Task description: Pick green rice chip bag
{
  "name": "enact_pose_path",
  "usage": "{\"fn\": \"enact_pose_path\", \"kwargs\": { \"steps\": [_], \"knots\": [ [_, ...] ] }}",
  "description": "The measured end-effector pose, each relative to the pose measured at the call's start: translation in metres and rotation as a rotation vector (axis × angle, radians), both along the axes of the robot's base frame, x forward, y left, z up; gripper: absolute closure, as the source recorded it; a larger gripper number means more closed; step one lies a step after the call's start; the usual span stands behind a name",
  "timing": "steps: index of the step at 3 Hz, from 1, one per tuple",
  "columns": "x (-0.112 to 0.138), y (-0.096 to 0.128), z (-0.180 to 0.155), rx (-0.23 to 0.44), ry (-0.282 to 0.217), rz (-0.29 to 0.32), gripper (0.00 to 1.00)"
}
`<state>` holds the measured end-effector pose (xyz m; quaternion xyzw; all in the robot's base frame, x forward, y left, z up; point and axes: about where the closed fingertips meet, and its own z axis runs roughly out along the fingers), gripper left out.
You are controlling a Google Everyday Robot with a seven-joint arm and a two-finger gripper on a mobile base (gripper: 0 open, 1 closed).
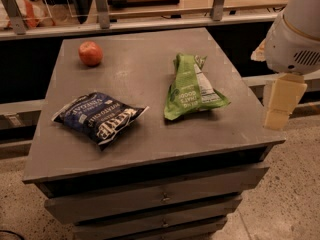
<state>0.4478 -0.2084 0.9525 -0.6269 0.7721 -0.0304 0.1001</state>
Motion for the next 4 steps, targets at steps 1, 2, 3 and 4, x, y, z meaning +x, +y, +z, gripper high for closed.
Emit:
{"fn": "enact_pose_path", "kwargs": {
  "steps": [1,2,3,4],
  "knots": [
    [0.0,0.0,0.0,0.0,0.0,0.0,0.0],
    [0.012,0.009,-0.007,0.112,-0.029,-0.056,0.0],
    [0.024,0.011,-0.025,0.316,-0.072,-0.142,0.0],
    [0.048,0.01,-0.028,0.472,-0.173,-0.21,0.0]
  ]
}}
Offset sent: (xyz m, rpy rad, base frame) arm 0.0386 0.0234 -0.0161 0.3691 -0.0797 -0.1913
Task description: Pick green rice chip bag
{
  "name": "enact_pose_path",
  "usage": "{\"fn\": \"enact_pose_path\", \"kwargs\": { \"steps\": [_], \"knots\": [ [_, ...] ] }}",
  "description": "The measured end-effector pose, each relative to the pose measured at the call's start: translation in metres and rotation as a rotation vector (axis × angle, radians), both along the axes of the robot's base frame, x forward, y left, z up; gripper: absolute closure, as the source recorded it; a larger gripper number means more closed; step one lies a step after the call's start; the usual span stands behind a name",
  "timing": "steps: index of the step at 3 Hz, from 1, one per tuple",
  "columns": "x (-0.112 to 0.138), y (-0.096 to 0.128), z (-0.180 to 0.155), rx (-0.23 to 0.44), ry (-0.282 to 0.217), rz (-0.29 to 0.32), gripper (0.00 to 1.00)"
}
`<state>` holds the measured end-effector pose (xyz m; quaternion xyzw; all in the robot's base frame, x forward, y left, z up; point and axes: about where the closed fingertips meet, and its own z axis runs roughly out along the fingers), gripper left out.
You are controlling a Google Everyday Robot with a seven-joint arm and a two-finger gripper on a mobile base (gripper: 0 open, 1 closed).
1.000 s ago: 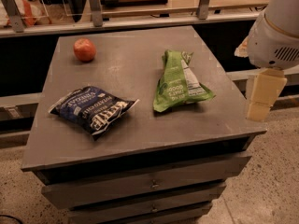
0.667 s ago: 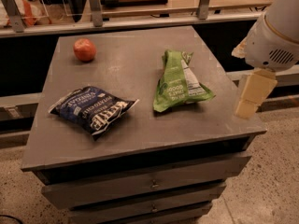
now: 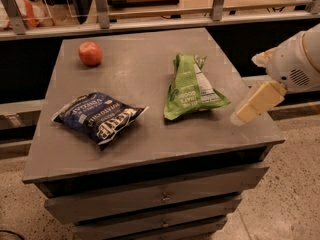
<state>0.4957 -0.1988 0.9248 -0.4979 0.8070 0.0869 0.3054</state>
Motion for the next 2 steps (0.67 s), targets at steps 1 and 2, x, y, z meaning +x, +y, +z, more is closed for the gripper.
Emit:
{"fn": "enact_pose_path", "kwargs": {
  "steps": [1,2],
  "knots": [
    [0.022,-0.019,0.0,0.075,-0.109,-0.082,0.0],
    [0.045,-0.026,-0.008,0.14,-0.133,-0.14,0.0]
  ]
}}
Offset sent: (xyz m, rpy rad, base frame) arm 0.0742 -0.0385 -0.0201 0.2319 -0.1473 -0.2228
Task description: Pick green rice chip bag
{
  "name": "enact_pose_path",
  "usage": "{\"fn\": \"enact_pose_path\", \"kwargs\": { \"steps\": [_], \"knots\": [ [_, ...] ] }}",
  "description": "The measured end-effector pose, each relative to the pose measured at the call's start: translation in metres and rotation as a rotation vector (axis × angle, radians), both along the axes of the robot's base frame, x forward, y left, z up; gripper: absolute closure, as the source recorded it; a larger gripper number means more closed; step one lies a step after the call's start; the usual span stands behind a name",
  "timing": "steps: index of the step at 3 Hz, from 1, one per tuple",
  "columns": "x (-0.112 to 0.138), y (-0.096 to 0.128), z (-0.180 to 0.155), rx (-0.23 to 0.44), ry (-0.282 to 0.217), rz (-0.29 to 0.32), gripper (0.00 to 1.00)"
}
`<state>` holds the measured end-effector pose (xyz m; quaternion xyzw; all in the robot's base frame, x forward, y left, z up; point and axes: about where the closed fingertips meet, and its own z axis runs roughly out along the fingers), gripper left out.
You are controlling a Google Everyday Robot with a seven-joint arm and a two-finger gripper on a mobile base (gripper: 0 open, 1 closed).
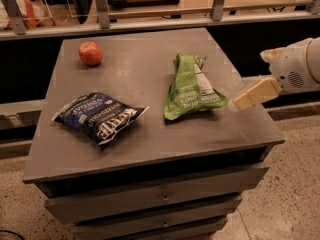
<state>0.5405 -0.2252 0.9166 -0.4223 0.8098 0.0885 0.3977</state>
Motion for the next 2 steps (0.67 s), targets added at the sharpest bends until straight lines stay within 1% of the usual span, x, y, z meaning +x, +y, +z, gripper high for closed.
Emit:
{"fn": "enact_pose_path", "kwargs": {
  "steps": [1,2],
  "knots": [
    [0.0024,-0.0001,-0.001,0.005,-0.003,-0.004,0.0],
    [-0.0003,0.0015,-0.0001,-0.002,-0.012,-0.019,0.0]
  ]
}}
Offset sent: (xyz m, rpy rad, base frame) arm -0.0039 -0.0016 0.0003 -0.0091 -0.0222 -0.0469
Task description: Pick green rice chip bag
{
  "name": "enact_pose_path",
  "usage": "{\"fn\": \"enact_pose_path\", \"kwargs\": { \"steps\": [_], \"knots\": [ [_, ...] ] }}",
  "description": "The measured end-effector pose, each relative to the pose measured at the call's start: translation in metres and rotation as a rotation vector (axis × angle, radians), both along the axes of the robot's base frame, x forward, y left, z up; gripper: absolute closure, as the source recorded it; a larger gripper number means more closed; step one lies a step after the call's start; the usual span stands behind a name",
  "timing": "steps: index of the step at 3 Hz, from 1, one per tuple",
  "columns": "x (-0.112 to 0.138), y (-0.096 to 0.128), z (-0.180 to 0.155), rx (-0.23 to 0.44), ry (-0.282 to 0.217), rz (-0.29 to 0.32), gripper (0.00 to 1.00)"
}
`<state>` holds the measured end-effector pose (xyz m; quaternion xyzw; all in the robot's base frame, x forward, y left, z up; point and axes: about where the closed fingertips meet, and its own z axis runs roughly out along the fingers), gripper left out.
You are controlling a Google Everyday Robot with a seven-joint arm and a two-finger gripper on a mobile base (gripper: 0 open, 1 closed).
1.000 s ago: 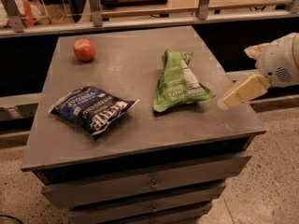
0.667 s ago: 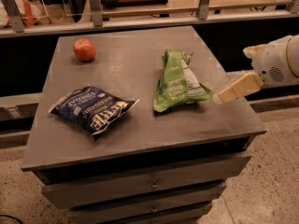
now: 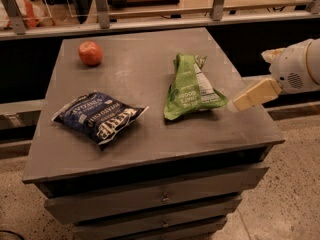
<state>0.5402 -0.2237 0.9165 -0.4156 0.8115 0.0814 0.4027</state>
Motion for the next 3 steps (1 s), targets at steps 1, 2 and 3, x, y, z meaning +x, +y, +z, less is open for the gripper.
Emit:
{"fn": "enact_pose_path", "kwargs": {
  "steps": [1,2,3],
  "knots": [
    [0.008,0.016,-0.009,-0.001,-0.02,-0.021,0.0],
    [0.025,0.032,-0.025,0.001,-0.026,-0.028,0.0],
    [0.043,0.052,-0.039,0.023,0.0,-0.021,0.0]
  ]
}}
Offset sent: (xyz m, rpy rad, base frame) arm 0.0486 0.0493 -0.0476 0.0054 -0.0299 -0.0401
